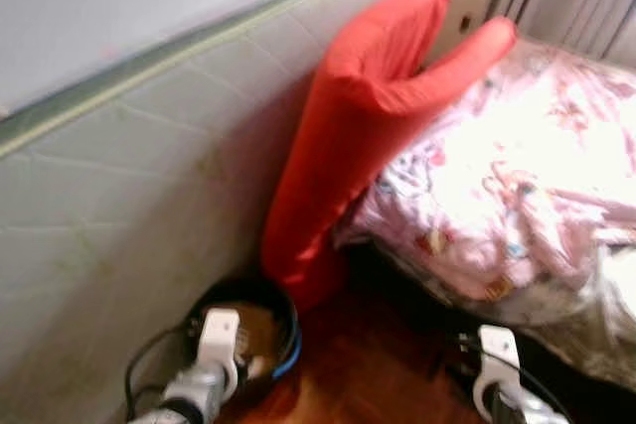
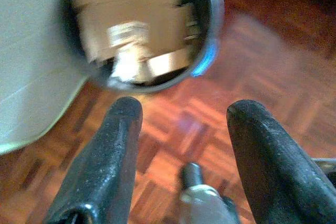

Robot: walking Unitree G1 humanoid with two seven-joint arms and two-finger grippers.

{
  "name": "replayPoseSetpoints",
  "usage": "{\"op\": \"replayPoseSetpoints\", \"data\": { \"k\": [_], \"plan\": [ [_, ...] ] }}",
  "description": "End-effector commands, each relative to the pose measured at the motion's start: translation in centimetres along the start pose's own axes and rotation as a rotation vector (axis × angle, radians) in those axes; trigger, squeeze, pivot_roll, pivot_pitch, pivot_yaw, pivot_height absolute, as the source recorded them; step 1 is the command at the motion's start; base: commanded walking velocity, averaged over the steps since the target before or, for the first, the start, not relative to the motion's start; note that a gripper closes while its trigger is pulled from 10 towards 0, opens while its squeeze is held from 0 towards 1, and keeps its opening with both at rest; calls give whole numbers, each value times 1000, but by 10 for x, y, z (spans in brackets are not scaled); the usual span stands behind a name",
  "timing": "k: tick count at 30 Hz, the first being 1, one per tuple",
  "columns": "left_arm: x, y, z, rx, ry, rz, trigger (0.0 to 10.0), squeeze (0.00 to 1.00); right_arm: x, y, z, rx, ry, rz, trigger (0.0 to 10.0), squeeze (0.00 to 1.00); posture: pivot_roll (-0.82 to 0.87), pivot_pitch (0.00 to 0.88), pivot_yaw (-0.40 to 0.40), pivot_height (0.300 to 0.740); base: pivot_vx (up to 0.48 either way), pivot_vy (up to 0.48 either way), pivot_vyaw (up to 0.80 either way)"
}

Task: Clean up the room

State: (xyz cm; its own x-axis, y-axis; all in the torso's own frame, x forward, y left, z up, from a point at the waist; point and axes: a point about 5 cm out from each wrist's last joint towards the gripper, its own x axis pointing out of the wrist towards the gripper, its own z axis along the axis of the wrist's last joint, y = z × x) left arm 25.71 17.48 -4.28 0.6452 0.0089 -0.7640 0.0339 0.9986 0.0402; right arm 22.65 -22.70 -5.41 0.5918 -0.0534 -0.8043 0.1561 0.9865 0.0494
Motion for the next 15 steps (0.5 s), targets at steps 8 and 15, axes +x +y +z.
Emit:
{"op": "replayPoseSetpoints", "data": {
  "k": [8, 15],
  "plan": [
    [-1, 6, -6, 9, 22, 10, 10000, 0, 1, 5, 1, 23, -12, 1, 10000, 0, -79, 0, 4, 740, 0, 0, -459],
    [-1, 6, -5, 15, 19, 8, 10000, 0, 1, 5, 2, 36, -22, 0, 10000, 0, -79, 0, 4, 740, 0, -297, 0]
  ]
}}
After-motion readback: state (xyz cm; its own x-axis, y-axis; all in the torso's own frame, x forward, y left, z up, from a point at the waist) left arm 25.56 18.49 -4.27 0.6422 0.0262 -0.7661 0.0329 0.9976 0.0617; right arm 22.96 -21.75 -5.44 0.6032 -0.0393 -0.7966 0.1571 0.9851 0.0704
